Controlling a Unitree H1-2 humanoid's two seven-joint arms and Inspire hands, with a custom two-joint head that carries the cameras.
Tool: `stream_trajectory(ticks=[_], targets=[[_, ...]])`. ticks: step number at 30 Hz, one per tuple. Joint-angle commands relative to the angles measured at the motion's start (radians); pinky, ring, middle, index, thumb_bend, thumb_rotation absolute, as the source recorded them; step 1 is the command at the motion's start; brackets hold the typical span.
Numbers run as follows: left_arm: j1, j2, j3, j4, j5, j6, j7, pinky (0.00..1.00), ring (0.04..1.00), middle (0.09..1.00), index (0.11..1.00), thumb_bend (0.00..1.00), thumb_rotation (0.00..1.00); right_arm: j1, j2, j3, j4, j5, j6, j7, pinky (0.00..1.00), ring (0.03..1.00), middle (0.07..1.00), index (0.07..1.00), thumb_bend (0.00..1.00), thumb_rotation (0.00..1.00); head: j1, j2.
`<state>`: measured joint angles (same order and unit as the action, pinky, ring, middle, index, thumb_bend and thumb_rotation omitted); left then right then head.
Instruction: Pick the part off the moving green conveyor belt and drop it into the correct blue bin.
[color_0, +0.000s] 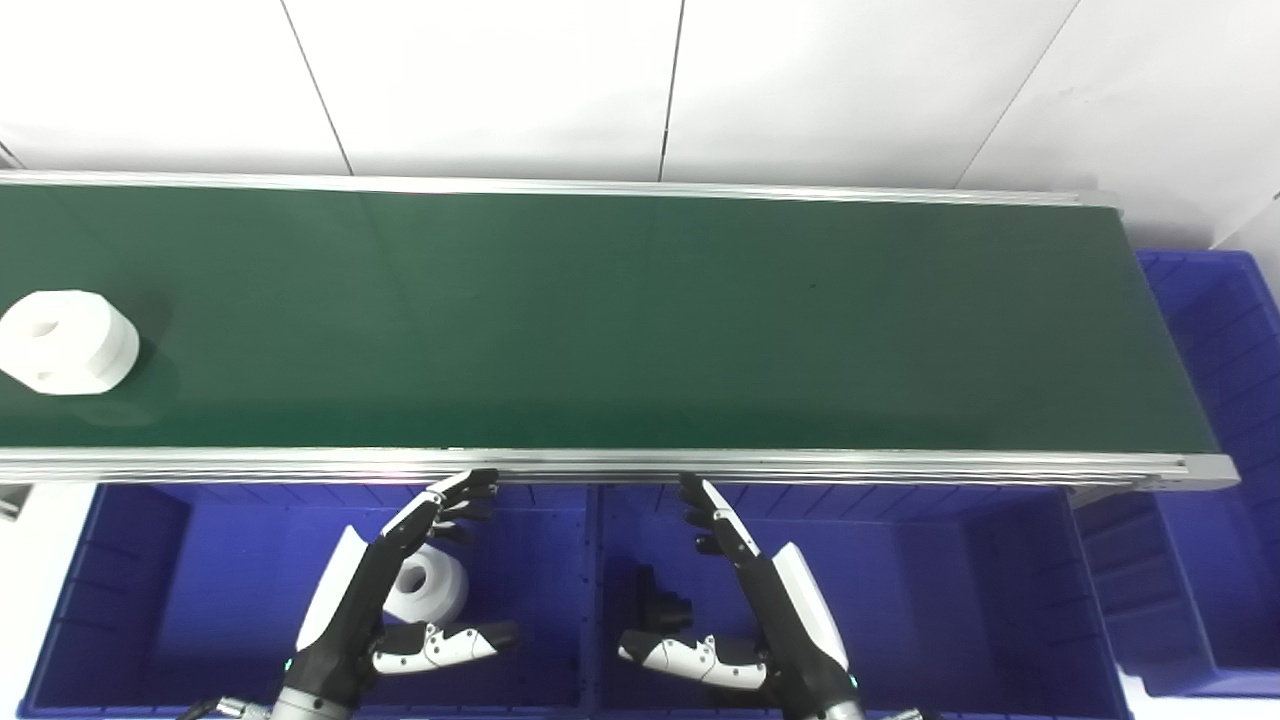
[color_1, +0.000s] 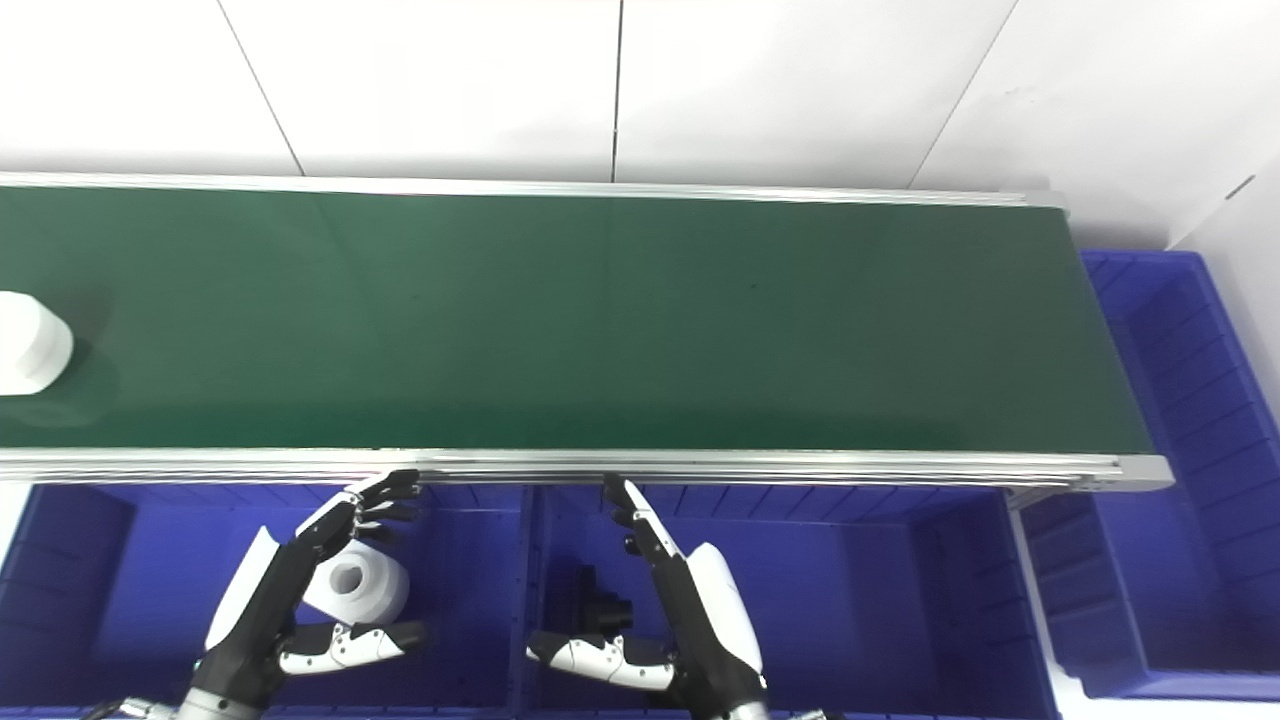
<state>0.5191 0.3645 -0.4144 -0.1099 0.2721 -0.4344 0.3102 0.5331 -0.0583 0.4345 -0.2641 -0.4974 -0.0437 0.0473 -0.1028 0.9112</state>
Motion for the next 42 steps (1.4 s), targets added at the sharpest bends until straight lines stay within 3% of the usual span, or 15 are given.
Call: stream_trajectory(ticks=[1, 16, 19, 22, 23, 24, 25, 26, 27, 28, 32, 37, 42], targets=[[-0.001, 0.013, 0.001, -0.013, -0.003, -0.035, 0.006, 0.63, 0.737, 0.803, 0.823, 0.88, 0.48, -0.001, 0.011, 0.005, -0.009, -0.001, 0.005, -0.004, 0.82, 0.89, 0.917, 0.955, 0.92, 0.49, 0.0, -0.001], [0.001, 0.021, -0.003, -0.011, 0.002, -0.035, 0.027, 0.61, 0.719, 0.796, 0.824, 0.88, 0.48, 0.005, 0.019, 0.01, -0.018, -0.003, 0.026, 0.0, 0.82, 0.892, 0.918, 0.954, 0.92, 0.49, -0.003, -0.001], [0.005, 0.021, -0.001, -0.012, 0.018, -0.035, 0.032, 0.62, 0.725, 0.798, 0.827, 0.88, 0.5, 0.008, 0.019, 0.01, -0.016, -0.002, 0.017, -0.005, 0.82, 0.89, 0.917, 0.953, 0.92, 0.48, 0.026, -0.014], [0.001, 0.015, -0.026, 0.004, 0.047, -0.035, 0.069, 0.63, 0.73, 0.798, 0.821, 0.88, 0.49, 0.013, 0.004, 0.002, 0.0, 0.011, -0.009, -0.012, 0.82, 0.893, 0.919, 0.956, 0.92, 0.48, 0.186, -0.08], [0.0, 0.013, -0.035, 0.011, 0.056, -0.035, 0.081, 0.63, 0.733, 0.796, 0.817, 0.88, 0.49, 0.015, -0.005, -0.002, 0.006, 0.019, -0.019, -0.012, 0.82, 0.894, 0.92, 0.957, 0.92, 0.49, 0.199, -0.087], [-0.001, 0.011, -0.048, 0.02, 0.066, -0.035, 0.093, 0.64, 0.733, 0.795, 0.813, 0.89, 0.49, 0.017, -0.015, -0.007, 0.017, 0.029, -0.036, -0.015, 0.82, 0.897, 0.926, 0.963, 0.91, 0.5, 0.276, -0.129], [-0.002, 0.011, -0.059, 0.025, 0.071, -0.035, 0.1, 0.64, 0.734, 0.795, 0.812, 0.9, 0.5, 0.019, -0.024, -0.011, 0.025, 0.037, -0.047, -0.016, 0.82, 0.896, 0.928, 0.966, 0.91, 0.5, 0.287, -0.136], [-0.005, 0.011, -0.073, 0.033, 0.072, -0.035, 0.107, 0.64, 0.735, 0.796, 0.809, 0.9, 0.49, 0.02, -0.034, -0.016, 0.037, 0.046, -0.063, -0.021, 0.82, 0.896, 0.931, 0.969, 0.91, 0.5, 0.346, -0.175], [-0.009, 0.013, -0.087, 0.04, 0.073, -0.035, 0.116, 0.65, 0.738, 0.795, 0.804, 0.91, 0.48, 0.02, -0.042, -0.019, 0.047, 0.05, -0.08, -0.027, 0.82, 0.895, 0.932, 0.971, 0.91, 0.5, 0.346, -0.175], [-0.015, 0.013, -0.1, 0.05, 0.077, -0.035, 0.127, 0.65, 0.738, 0.792, 0.799, 0.92, 0.48, 0.019, -0.05, -0.022, 0.058, 0.056, -0.095, -0.03, 0.83, 0.897, 0.932, 0.974, 0.9, 0.5, 0.391, -0.209], [-0.033, 0.014, -0.131, 0.083, 0.1, -0.035, 0.166, 0.64, 0.726, 0.775, 0.774, 0.94, 0.45, 0.011, -0.066, -0.03, 0.102, 0.073, -0.152, -0.051, 0.83, 0.907, 0.939, 0.984, 0.9, 0.48, 0.437, -0.265], [-0.033, 0.001, -0.127, 0.105, 0.134, -0.035, 0.179, 0.61, 0.696, 0.751, 0.752, 0.98, 0.45, 0.004, -0.07, -0.035, 0.143, 0.07, -0.193, -0.071, 0.83, 0.915, 0.936, 0.989, 0.9, 0.46, 0.441, -0.316], [-0.047, -0.005, -0.141, 0.133, 0.144, -0.035, 0.199, 0.59, 0.676, 0.733, 0.736, 0.99, 0.44, -0.005, -0.073, -0.039, 0.171, 0.087, -0.192, -0.065, 0.88, 0.928, 0.933, 0.992, 0.9, 0.46, 0.443, -0.37]])
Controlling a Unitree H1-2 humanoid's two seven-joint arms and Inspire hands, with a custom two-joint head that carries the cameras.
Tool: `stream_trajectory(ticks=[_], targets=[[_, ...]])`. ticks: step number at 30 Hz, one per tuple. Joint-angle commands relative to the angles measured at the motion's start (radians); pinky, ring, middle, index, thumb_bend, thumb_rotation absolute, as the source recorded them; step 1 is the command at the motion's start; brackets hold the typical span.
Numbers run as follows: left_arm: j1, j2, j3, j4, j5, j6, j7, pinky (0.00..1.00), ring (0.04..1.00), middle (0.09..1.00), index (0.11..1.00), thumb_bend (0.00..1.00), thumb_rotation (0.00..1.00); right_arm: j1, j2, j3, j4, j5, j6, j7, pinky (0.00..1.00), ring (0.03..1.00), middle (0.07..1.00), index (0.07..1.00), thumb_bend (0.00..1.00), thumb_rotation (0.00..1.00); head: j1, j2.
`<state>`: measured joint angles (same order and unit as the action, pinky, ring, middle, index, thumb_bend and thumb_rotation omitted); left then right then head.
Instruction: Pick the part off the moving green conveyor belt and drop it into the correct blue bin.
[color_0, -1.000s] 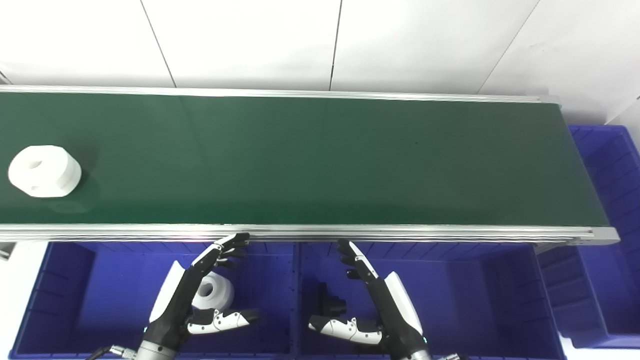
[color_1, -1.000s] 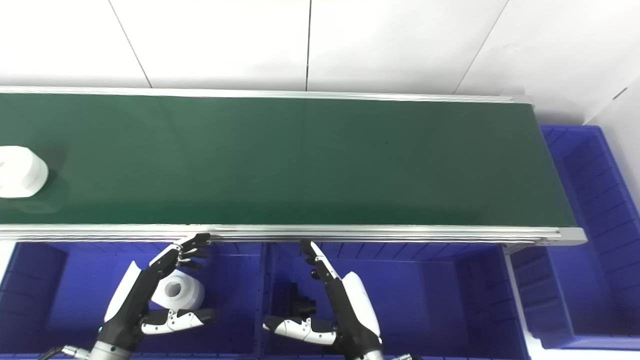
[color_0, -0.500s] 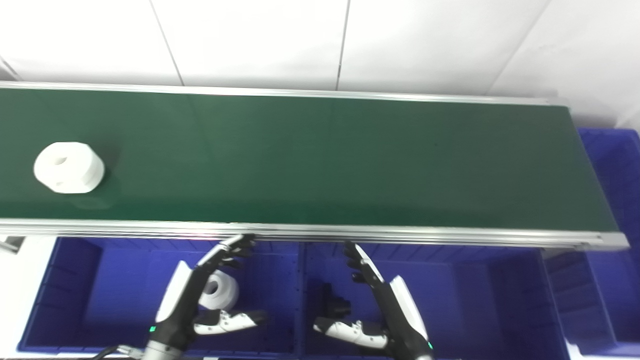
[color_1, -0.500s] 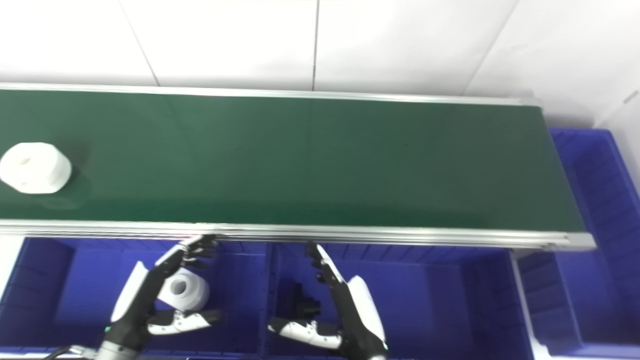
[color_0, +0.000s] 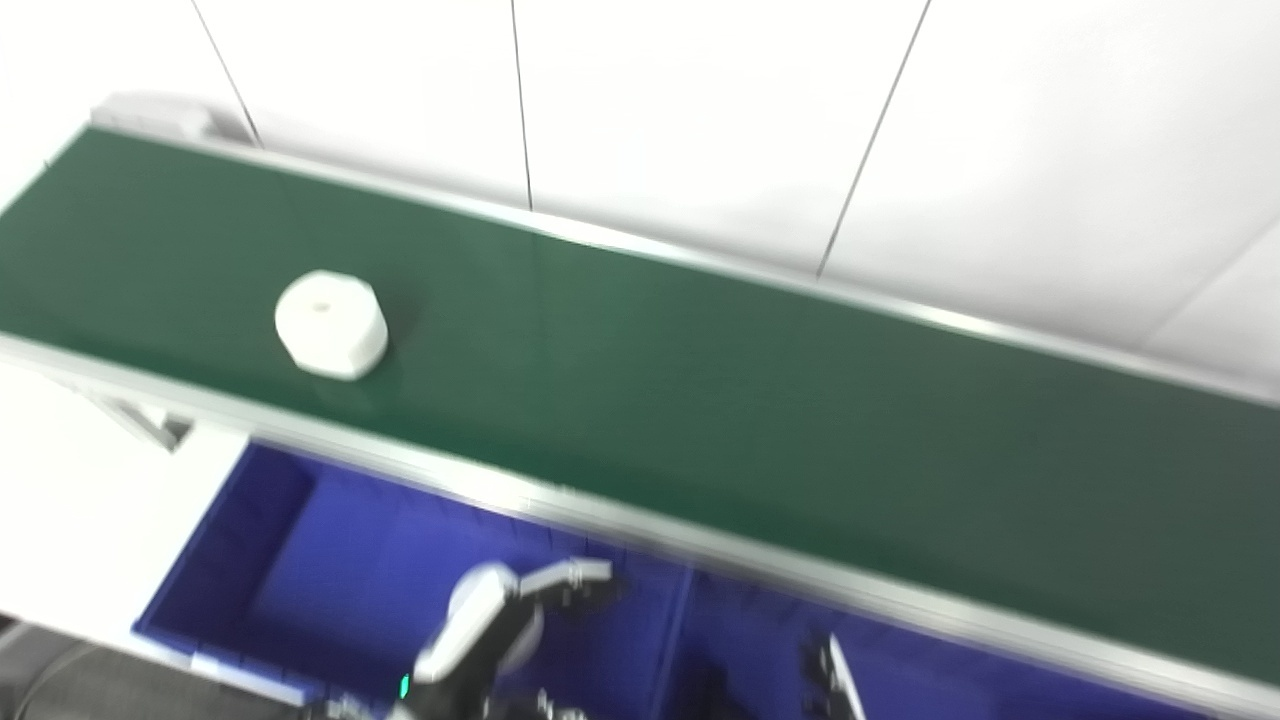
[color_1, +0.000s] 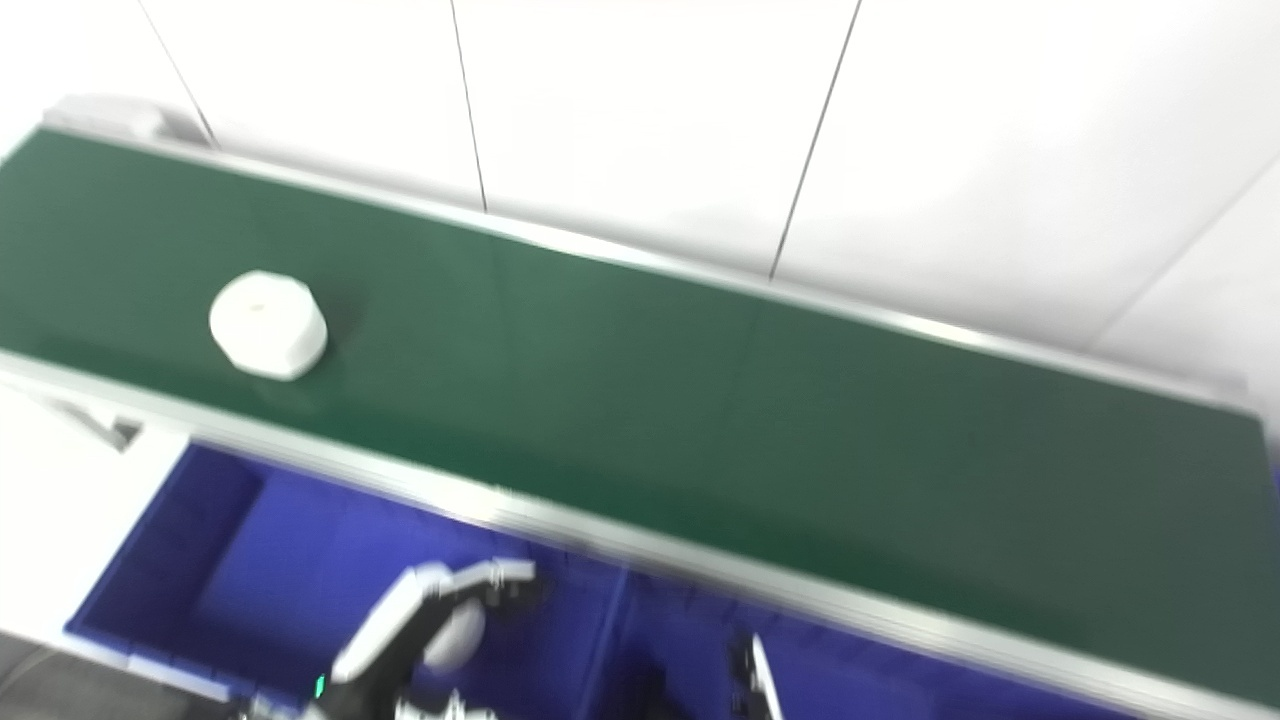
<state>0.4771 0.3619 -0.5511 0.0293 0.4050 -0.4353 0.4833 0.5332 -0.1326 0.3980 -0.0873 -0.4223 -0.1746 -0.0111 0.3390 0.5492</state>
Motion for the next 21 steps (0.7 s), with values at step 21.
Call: stream_trajectory(ticks=[21], targets=[[-0.076, 0.119, -0.016, -0.198, -0.125, -0.035, 0.067, 0.58, 0.681, 0.727, 0.71, 0.99, 0.32, -0.061, 0.004, 0.0, 0.081, -0.001, -0.076, -0.012, 0.87, 0.921, 0.93, 0.995, 0.88, 0.45, 0.045, -0.146]])
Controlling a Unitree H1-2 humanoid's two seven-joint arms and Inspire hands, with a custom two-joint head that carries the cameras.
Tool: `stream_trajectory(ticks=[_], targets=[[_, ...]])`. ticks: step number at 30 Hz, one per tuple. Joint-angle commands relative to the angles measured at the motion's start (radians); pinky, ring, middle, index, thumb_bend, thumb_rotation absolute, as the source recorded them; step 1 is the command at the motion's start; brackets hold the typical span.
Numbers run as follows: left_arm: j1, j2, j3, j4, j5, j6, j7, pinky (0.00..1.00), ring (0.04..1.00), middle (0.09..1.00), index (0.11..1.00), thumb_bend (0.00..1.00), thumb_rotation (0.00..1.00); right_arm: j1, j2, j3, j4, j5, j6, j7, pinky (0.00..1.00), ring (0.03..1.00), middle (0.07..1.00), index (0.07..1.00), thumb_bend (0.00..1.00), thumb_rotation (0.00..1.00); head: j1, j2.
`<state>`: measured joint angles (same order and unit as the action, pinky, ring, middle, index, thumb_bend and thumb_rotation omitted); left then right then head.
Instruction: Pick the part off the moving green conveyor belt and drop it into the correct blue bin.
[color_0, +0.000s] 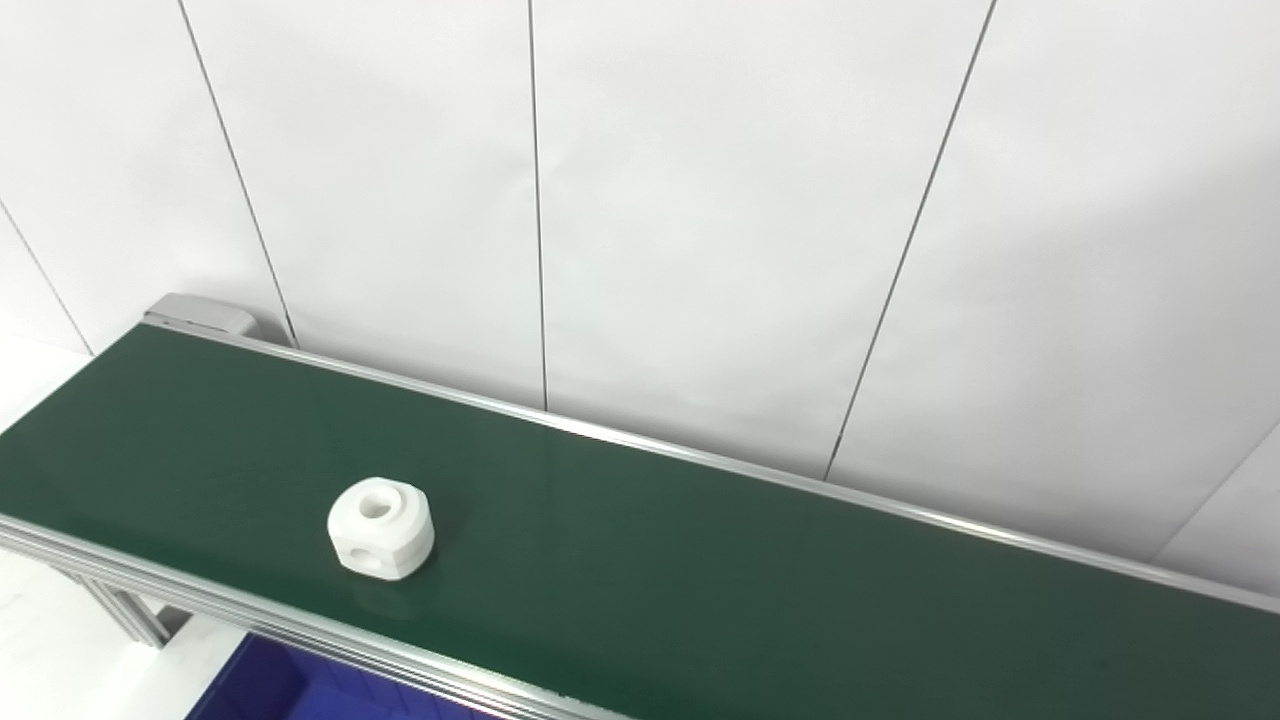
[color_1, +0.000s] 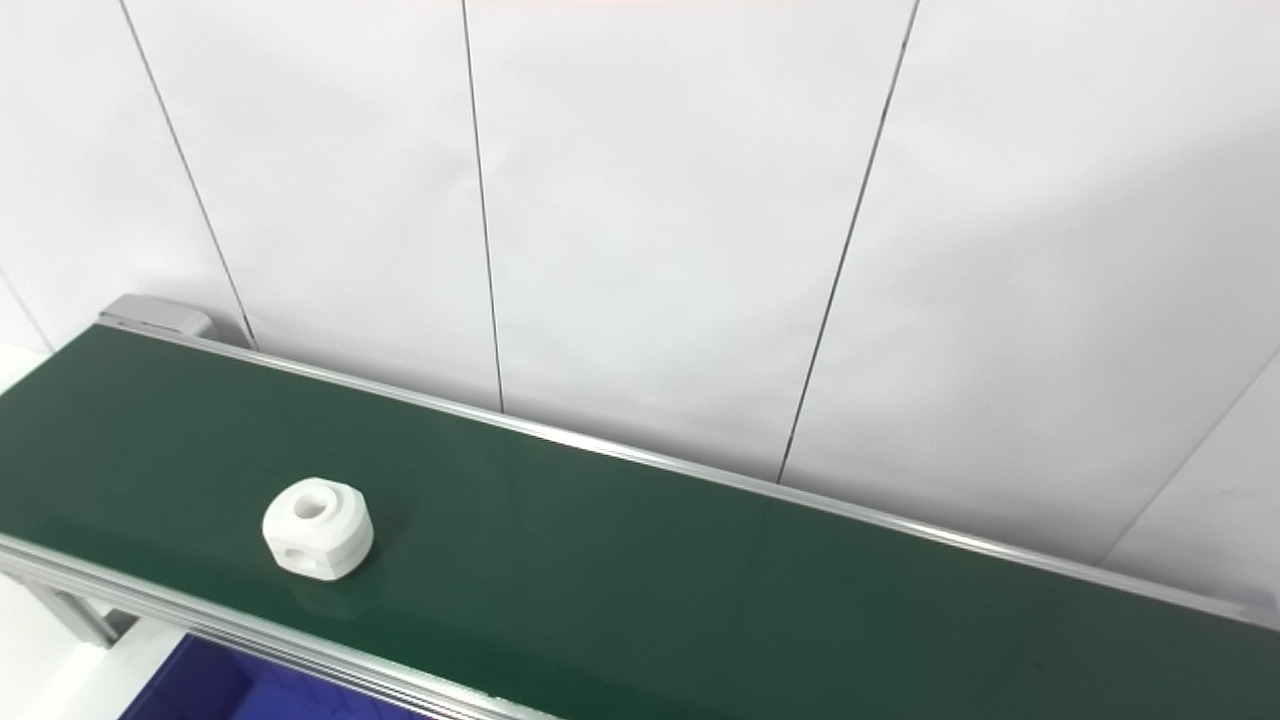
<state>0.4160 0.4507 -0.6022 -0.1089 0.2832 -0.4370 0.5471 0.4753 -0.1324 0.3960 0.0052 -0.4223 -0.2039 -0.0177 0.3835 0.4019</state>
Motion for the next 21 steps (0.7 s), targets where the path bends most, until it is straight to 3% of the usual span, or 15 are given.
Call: stream_trajectory(ticks=[1, 4, 6, 11, 17, 21], targets=[[-0.021, 0.045, 0.078, -0.105, 0.007, -0.033, -0.007, 0.58, 0.683, 0.726, 0.708, 0.99, 0.32, -0.007, 0.006, 0.002, -0.007, 0.0, -0.043, -0.004, 0.87, 0.922, 0.929, 0.994, 0.88, 0.44, 0.002, -0.004], [-0.047, 0.085, 0.2, -0.203, 0.015, -0.031, -0.066, 0.58, 0.694, 0.733, 0.714, 0.99, 0.34, -0.017, 0.013, 0.003, 0.005, 0.004, -0.04, -0.006, 0.88, 0.922, 0.926, 0.984, 0.88, 0.43, 0.005, -0.006], [-0.071, 0.115, 0.299, -0.266, 0.008, 0.006, -0.14, 0.61, 0.718, 0.756, 0.74, 1.0, 0.36, -0.026, 0.016, 0.005, 0.019, -0.008, -0.049, -0.016, 0.88, 0.916, 0.92, 0.982, 0.88, 0.43, 0.004, -0.007], [-0.133, 0.156, 0.464, -0.321, 0.007, 0.096, -0.301, 0.69, 0.777, 0.81, 0.806, 0.99, 0.42, -0.041, 0.024, 0.006, 0.035, -0.023, -0.049, -0.022, 0.86, 0.911, 0.918, 0.981, 0.89, 0.45, 0.002, -0.007], [-0.209, 0.166, 0.59, -0.329, -0.003, 0.209, -0.46, 0.79, 0.834, 0.862, 0.861, 0.95, 0.36, -0.051, 0.023, 0.007, 0.053, -0.039, -0.064, -0.036, 0.83, 0.893, 0.906, 0.967, 0.89, 0.45, 0.0, -0.004], [-0.279, 0.183, 0.631, -0.32, 0.012, 0.356, -0.574, 0.86, 0.897, 0.918, 0.923, 0.86, 0.32, -0.058, 0.021, 0.005, 0.064, -0.023, -0.074, -0.031, 0.82, 0.886, 0.906, 0.966, 0.89, 0.44, 0.005, -0.004]])
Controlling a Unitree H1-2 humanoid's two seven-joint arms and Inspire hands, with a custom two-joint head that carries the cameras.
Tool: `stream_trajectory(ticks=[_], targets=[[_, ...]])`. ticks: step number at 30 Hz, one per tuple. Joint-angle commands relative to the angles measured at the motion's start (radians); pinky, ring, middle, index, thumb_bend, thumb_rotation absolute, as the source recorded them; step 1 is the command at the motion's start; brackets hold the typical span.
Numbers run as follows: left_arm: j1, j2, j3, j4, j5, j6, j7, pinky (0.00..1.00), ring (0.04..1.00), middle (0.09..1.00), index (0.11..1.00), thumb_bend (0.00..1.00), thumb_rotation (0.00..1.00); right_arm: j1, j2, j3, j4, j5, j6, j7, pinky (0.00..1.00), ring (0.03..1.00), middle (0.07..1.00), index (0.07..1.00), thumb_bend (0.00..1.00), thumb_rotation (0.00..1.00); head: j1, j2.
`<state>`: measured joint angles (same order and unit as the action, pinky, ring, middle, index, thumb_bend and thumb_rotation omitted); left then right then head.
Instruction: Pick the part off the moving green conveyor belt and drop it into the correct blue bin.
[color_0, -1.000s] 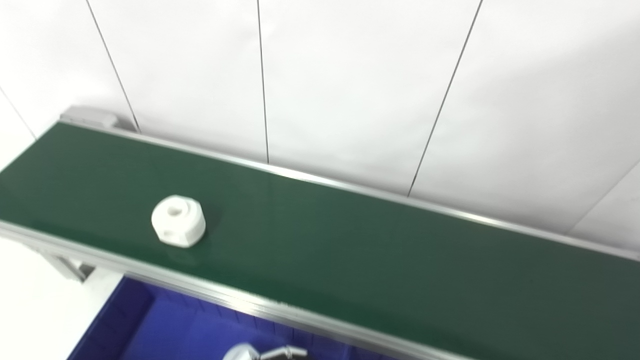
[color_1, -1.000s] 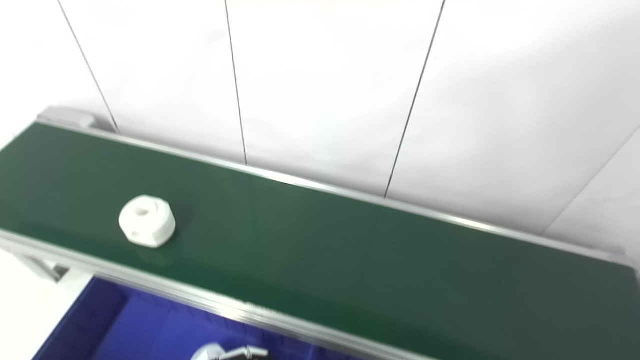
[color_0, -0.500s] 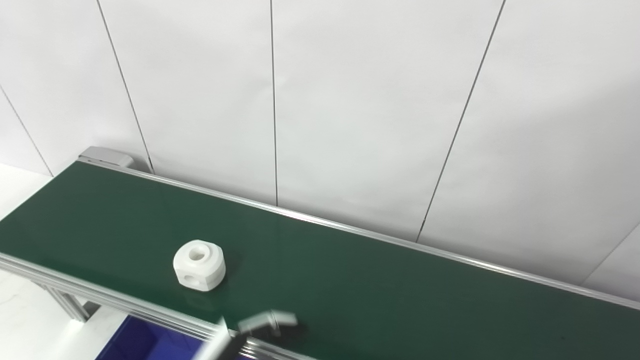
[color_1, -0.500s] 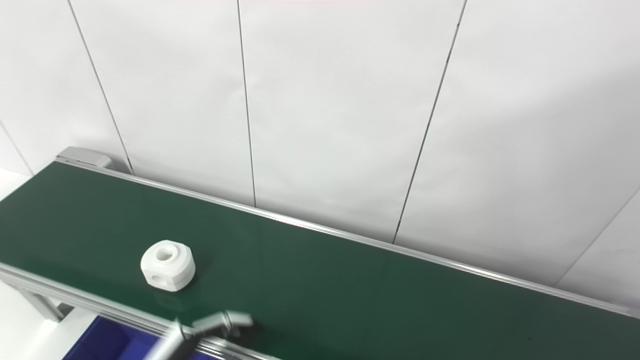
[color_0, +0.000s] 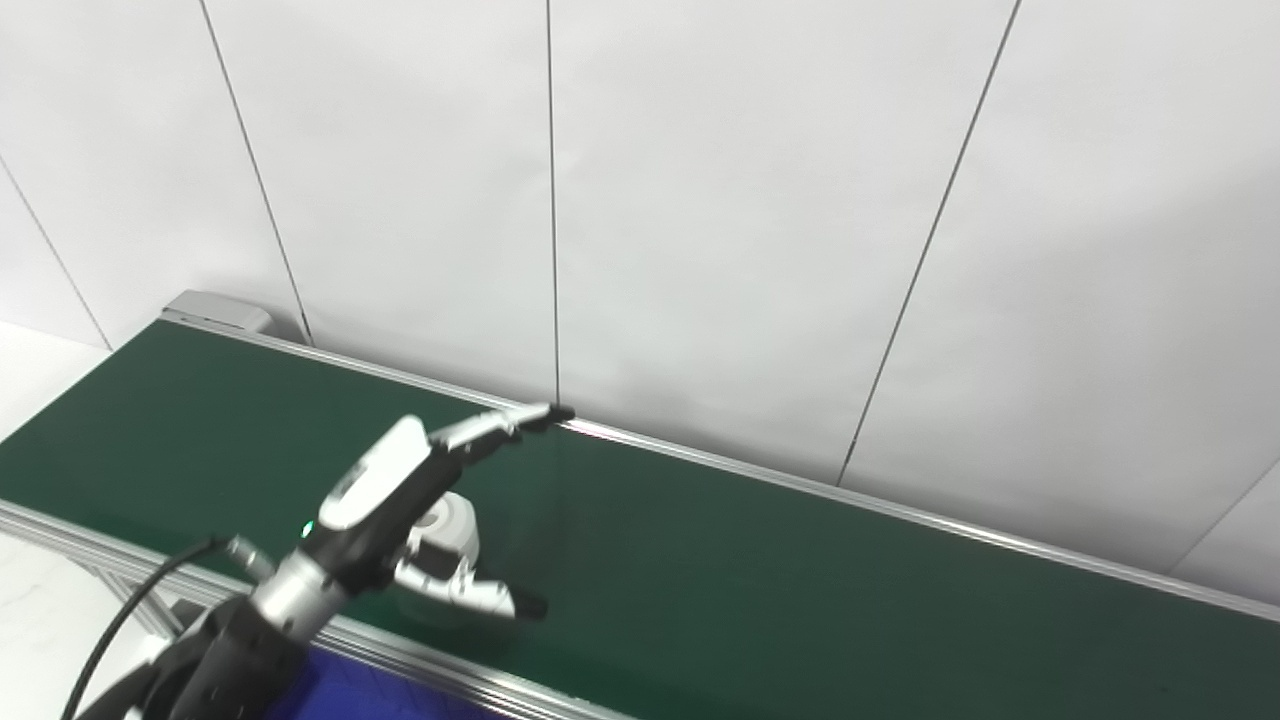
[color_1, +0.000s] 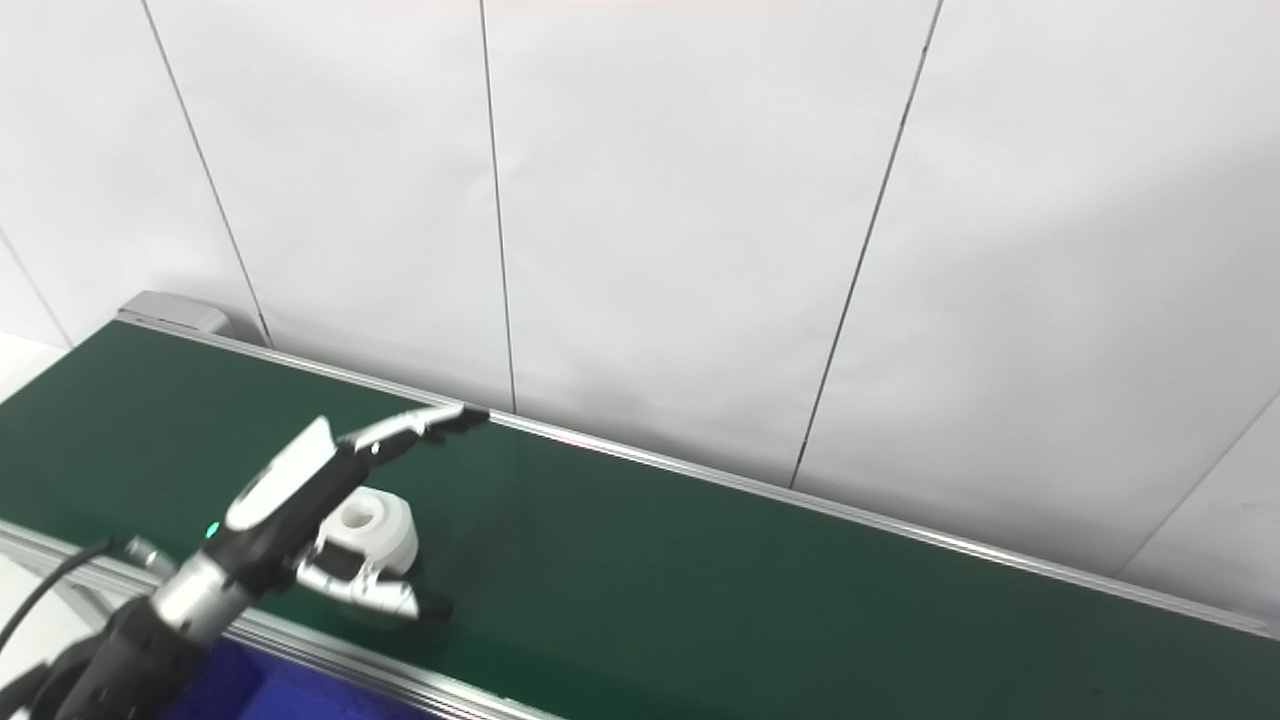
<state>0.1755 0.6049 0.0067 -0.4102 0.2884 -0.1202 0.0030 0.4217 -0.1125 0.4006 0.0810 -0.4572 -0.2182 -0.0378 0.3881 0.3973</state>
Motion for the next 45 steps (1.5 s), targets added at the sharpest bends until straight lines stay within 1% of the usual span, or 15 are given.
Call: stream_trajectory(ticks=[1, 4, 6, 10, 17, 25, 28, 32, 33, 34, 35, 39, 41, 43, 45], targets=[[-0.056, 0.034, 0.029, -0.014, 0.002, 0.078, -0.06, 0.85, 0.914, 0.936, 0.941, 0.85, 0.29, -0.005, 0.001, -0.001, -0.011, 0.013, -0.06, -0.011, 0.82, 0.886, 0.906, 0.965, 0.89, 0.44, 0.001, 0.001], [-0.106, 0.051, 0.041, 0.031, -0.008, 0.161, -0.137, 0.85, 0.927, 0.947, 0.948, 0.84, 0.23, -0.009, 0.0, -0.005, -0.008, 0.015, -0.063, -0.012, 0.83, 0.888, 0.904, 0.964, 0.89, 0.44, 0.002, 0.001], [-0.14, 0.066, 0.041, 0.097, 0.023, 0.179, -0.164, 0.85, 0.929, 0.945, 0.948, 0.84, 0.22, -0.012, 0.0, -0.007, -0.005, 0.021, -0.067, -0.011, 0.81, 0.881, 0.904, 0.962, 0.89, 0.45, 0.004, -0.001], [-0.197, 0.092, 0.013, 0.214, 0.094, 0.167, -0.199, 0.89, 0.919, 0.94, 0.943, 0.87, 0.18, -0.015, -0.002, -0.008, -0.006, 0.019, -0.065, -0.012, 0.78, 0.861, 0.892, 0.952, 0.9, 0.44, 0.007, 0.001], [-0.25, 0.101, -0.04, 0.344, 0.187, 0.14, -0.22, 0.93, 0.923, 0.93, 0.948, 0.93, 0.13, -0.018, -0.005, -0.007, -0.007, 0.024, -0.061, -0.005, 0.81, 0.878, 0.9, 0.96, 0.9, 0.45, 0.006, 0.002], [-0.274, 0.117, -0.1, 0.443, 0.196, 0.161, -0.311, 0.97, 0.93, 0.93, 0.951, 0.97, 0.13, -0.016, -0.005, -0.008, -0.008, 0.03, -0.066, -0.007, 0.77, 0.866, 0.898, 0.956, 0.9, 0.44, 0.008, 0.004], [-0.278, 0.122, -0.122, 0.464, 0.189, 0.182, -0.353, 0.96, 0.939, 0.94, 0.961, 1.0, 0.19, -0.014, -0.005, -0.008, -0.013, 0.032, -0.064, -0.004, 0.77, 0.866, 0.899, 0.958, 0.89, 0.42, 0.009, 0.005], [-0.275, 0.118, -0.146, 0.461, 0.195, 0.237, -0.402, 0.91, 0.947, 0.949, 0.966, 0.97, 0.18, -0.013, -0.004, -0.009, -0.007, 0.037, -0.074, -0.009, 0.8, 0.875, 0.903, 0.961, 0.9, 0.43, 0.008, 0.007], [-0.272, 0.116, -0.147, 0.461, 0.188, 0.24, -0.41, 0.83, 0.912, 0.931, 0.943, 0.94, 0.14, -0.013, -0.004, -0.009, -0.008, 0.037, -0.075, -0.01, 0.81, 0.88, 0.903, 0.962, 0.9, 0.43, 0.007, 0.009], [-0.269, 0.113, -0.146, 0.458, 0.18, 0.24, -0.416, 0.81, 0.9, 0.925, 0.935, 0.94, 0.12, -0.012, -0.004, -0.009, -0.009, 0.036, -0.073, -0.011, 0.81, 0.881, 0.903, 0.962, 0.89, 0.43, 0.007, 0.01], [-0.267, 0.111, -0.148, 0.454, 0.178, 0.246, -0.424, 0.77, 0.856, 0.885, 0.889, 0.9, 0.08, -0.012, -0.004, -0.009, -0.01, 0.035, -0.07, -0.011, 0.81, 0.882, 0.902, 0.959, 0.9, 0.43, 0.007, 0.01], [-0.271, 0.112, -0.156, 0.44, 0.138, 0.314, -0.486, 0.75, 0.779, 0.78, 0.778, 0.81, 0.01, -0.011, -0.005, -0.01, -0.008, 0.041, -0.076, -0.01, 0.81, 0.887, 0.908, 0.96, 0.89, 0.43, 0.008, 0.01], [-0.275, 0.117, -0.168, 0.428, 0.138, 0.359, -0.514, 0.73, 0.741, 0.738, 0.742, 0.81, 0.0, -0.01, -0.003, -0.01, -0.013, 0.046, -0.065, -0.006, 0.8, 0.884, 0.909, 0.959, 0.89, 0.43, 0.009, 0.01], [-0.278, 0.124, -0.176, 0.42, 0.123, 0.409, -0.546, 0.73, 0.734, 0.724, 0.727, 0.79, 0.0, -0.009, -0.003, -0.01, -0.013, 0.05, -0.069, -0.006, 0.81, 0.89, 0.912, 0.961, 0.89, 0.43, 0.008, 0.011], [-0.279, 0.128, -0.178, 0.413, 0.11, 0.446, -0.57, 0.69, 0.71, 0.711, 0.714, 0.78, 0.0, -0.01, -0.002, -0.01, -0.008, 0.052, -0.079, -0.01, 0.81, 0.888, 0.909, 0.958, 0.89, 0.43, 0.008, 0.011]])
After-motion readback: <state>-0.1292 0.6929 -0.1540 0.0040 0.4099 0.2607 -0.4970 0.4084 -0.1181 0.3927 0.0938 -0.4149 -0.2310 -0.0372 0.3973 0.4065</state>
